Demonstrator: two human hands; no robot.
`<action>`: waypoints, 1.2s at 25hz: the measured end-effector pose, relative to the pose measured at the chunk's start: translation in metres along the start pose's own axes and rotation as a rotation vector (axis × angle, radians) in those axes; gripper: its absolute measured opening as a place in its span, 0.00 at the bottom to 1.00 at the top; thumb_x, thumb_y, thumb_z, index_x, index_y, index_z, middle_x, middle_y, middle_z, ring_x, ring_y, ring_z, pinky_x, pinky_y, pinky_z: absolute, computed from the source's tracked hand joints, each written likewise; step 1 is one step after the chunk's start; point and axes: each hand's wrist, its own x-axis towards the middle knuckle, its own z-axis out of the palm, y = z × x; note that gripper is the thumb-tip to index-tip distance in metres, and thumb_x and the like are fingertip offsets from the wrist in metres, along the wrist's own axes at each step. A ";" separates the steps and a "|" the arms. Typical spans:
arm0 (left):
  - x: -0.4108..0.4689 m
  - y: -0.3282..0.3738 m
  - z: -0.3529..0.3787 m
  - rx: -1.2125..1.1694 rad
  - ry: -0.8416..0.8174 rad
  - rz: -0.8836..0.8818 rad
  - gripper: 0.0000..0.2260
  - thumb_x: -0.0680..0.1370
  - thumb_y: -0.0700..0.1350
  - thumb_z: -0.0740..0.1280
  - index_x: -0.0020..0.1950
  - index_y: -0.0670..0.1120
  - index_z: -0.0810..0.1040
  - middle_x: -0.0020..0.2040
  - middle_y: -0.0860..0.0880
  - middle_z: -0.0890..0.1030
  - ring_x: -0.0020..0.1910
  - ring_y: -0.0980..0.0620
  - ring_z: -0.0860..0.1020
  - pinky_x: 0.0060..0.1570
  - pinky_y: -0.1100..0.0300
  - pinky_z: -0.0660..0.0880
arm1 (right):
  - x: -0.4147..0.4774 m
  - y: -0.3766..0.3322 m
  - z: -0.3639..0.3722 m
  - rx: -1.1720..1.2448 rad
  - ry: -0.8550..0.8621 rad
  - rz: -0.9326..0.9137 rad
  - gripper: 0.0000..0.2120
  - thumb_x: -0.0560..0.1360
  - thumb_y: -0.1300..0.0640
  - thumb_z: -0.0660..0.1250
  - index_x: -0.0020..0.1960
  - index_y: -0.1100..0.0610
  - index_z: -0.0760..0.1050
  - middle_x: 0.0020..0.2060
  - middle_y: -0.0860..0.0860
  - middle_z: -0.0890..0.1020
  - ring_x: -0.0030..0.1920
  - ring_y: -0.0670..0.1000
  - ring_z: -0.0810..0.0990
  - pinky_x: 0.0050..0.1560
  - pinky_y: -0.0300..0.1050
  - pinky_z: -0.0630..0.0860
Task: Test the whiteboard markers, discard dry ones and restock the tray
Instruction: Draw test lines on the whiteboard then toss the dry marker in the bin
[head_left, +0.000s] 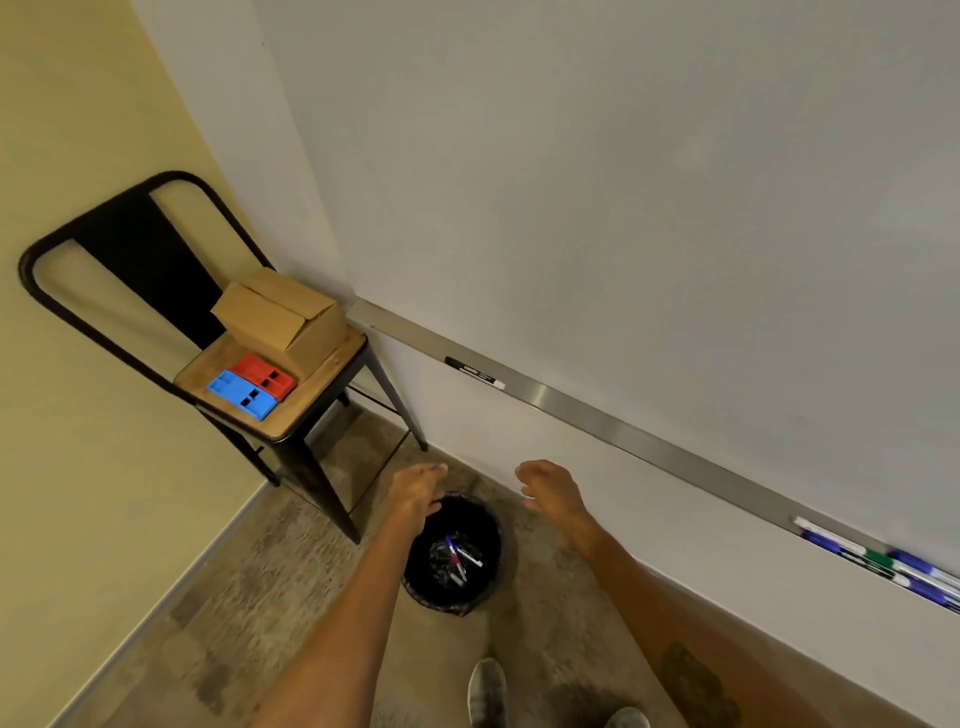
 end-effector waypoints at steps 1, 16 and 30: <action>-0.002 0.004 0.012 0.005 -0.032 0.032 0.08 0.79 0.43 0.70 0.57 0.42 0.80 0.49 0.43 0.81 0.45 0.46 0.80 0.43 0.56 0.78 | 0.001 -0.001 -0.008 0.003 0.006 -0.022 0.04 0.78 0.57 0.66 0.50 0.55 0.78 0.53 0.54 0.81 0.53 0.54 0.81 0.57 0.48 0.80; -0.128 -0.027 0.281 0.275 -0.454 0.231 0.10 0.79 0.45 0.70 0.58 0.43 0.83 0.48 0.47 0.84 0.45 0.49 0.83 0.46 0.58 0.80 | -0.056 0.092 -0.274 0.201 0.449 -0.185 0.11 0.80 0.59 0.65 0.61 0.59 0.78 0.54 0.53 0.82 0.54 0.54 0.80 0.55 0.44 0.79; -0.219 -0.092 0.458 0.383 -0.495 0.290 0.17 0.79 0.42 0.70 0.67 0.42 0.75 0.55 0.46 0.79 0.48 0.47 0.80 0.45 0.58 0.78 | -0.080 0.224 -0.469 0.235 0.715 0.001 0.16 0.79 0.62 0.64 0.66 0.60 0.76 0.58 0.55 0.81 0.57 0.57 0.79 0.63 0.54 0.76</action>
